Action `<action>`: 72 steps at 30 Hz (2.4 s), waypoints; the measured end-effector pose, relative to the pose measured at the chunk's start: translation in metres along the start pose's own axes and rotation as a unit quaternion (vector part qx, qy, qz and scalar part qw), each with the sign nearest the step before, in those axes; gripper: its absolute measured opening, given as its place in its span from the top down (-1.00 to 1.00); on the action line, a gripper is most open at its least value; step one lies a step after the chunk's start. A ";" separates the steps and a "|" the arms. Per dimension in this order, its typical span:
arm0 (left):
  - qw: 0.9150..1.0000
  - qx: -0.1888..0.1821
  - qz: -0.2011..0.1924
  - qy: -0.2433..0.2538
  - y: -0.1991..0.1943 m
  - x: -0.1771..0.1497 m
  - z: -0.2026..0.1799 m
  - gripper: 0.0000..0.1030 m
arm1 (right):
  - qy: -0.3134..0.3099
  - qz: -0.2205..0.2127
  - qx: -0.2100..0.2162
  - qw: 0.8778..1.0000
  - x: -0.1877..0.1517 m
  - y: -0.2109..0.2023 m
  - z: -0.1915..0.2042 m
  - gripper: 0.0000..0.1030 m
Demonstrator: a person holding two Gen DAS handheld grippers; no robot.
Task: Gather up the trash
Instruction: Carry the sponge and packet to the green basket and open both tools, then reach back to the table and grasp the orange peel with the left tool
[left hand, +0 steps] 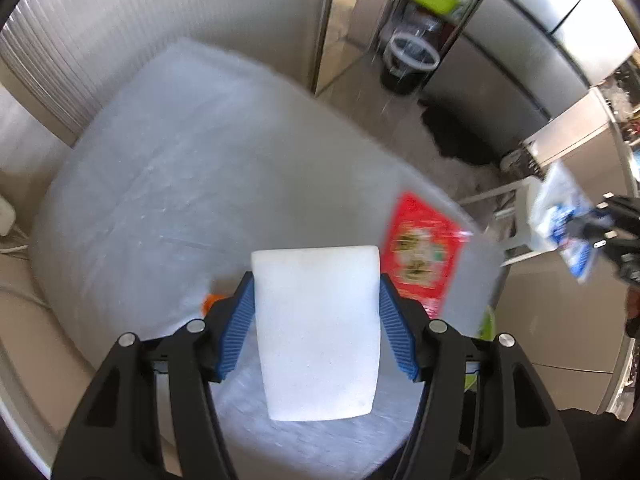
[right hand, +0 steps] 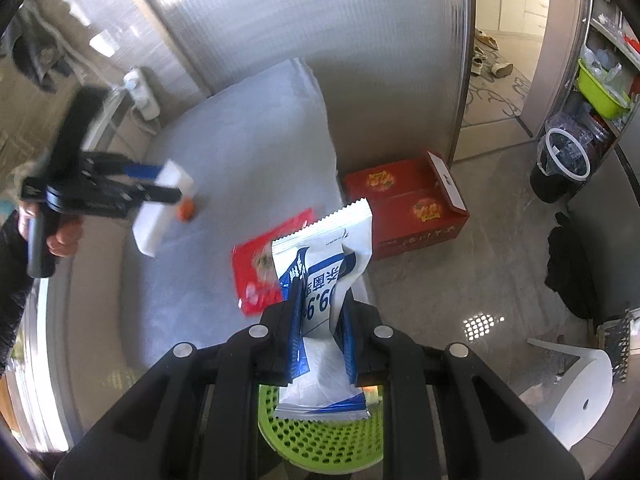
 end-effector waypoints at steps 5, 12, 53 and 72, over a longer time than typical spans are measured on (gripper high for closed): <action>0.998 -0.009 -0.050 -0.031 -0.049 -0.038 -0.067 -0.14 | -0.035 0.029 0.005 0.999 -0.056 -0.023 0.012 0.64; 0.991 0.012 -0.068 -0.115 -0.075 -0.113 -0.142 -0.15 | -0.044 0.092 0.042 0.994 -0.154 -0.023 0.019 0.64; 0.991 0.089 -0.017 -0.102 0.007 -0.209 -0.246 -0.16 | -0.015 0.054 -0.075 0.996 -0.195 -0.085 -0.053 -0.51; 0.992 0.068 0.031 -0.104 0.068 -0.216 -0.246 -0.62 | -0.029 0.048 -0.075 0.996 -0.182 -0.104 -0.041 -0.52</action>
Point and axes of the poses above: each gripper's, at about its wrist camera, not at the fingertips, and y roughly the way its jaws point, z to its left, x to its top, the point moved 1 cm from there along y, roughly the way its jaws point, and after that the axes turned 11 degrees about -z, right-handed, at the moved point
